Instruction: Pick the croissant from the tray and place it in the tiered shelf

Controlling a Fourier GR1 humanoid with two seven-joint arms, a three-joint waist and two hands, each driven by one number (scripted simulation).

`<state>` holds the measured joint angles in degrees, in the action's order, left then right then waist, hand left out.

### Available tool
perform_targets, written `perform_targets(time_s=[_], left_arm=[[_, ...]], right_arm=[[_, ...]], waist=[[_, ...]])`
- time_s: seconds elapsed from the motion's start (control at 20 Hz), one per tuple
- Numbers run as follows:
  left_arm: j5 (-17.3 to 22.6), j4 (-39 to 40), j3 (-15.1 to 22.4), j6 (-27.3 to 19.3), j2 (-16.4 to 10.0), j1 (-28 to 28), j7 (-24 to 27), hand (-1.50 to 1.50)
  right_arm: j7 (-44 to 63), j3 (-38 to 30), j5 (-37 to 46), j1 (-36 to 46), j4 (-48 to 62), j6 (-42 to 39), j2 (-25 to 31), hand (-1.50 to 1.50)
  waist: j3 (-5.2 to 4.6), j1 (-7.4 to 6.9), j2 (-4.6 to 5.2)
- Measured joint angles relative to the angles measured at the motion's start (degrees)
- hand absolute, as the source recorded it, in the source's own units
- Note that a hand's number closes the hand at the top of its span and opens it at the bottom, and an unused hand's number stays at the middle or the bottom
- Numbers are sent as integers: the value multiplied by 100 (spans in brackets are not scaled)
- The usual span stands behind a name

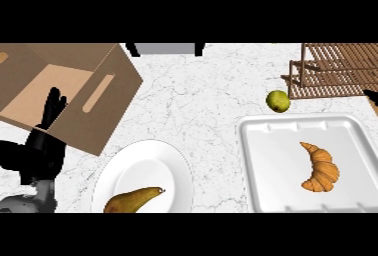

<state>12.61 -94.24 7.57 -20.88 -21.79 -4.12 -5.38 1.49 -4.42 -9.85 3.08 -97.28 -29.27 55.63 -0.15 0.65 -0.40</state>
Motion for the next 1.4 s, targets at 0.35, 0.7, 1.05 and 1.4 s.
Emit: perform_targets(time_s=[0.35,0.7,1.05,1.4], left_arm=[[-50,-71,-44,76,16,-70,-86,0],[-207,-77,-23,98,196,-25,-81,0],[-276,-29,-154,254,272,-27,-72,0],[-463,-29,-328,419,435,-74,-170,0]], right_arm=[[1453,842,1295,113,-895,440,-139,-150],[2390,1521,2536,145,-1250,545,-502,-150],[2572,1970,3765,79,-745,548,-812,-150],[2035,1733,4382,-65,-297,640,-1319,-150]], waist=[[5,-80,31],[10,-88,39],[14,-85,44],[14,-65,41]])
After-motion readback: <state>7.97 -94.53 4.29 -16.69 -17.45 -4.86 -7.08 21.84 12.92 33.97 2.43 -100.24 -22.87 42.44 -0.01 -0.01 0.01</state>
